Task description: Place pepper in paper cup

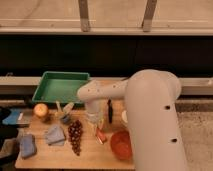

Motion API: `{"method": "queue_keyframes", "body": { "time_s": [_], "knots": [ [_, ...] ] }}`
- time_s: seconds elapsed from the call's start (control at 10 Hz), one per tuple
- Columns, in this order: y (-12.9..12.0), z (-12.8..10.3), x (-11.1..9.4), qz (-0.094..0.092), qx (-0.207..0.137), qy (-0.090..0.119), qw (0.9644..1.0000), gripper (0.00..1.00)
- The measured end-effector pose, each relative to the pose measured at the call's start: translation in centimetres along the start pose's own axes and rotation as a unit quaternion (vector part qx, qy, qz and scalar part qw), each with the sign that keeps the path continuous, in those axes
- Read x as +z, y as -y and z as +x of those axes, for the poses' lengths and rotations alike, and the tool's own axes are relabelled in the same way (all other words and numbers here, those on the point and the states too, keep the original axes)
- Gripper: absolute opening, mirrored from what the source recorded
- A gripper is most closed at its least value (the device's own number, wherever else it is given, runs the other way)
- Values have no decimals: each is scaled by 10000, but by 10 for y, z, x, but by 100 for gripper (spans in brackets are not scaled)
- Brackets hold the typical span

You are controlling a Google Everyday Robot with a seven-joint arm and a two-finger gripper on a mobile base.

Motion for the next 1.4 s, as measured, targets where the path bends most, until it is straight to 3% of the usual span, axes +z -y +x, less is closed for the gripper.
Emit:
{"method": "queue_keyframes", "body": {
  "time_s": [0.4, 1.0, 1.2, 1.4],
  "knots": [
    [1, 1, -1, -8, 3, 34, 10000, 0],
    [19, 16, -66, 181, 6, 834, 9964, 0],
    [25, 10, -81, 215, -17, 1052, 9942, 0],
    [49, 6, -102, 250, 37, 1272, 9916, 0]
  ]
}}
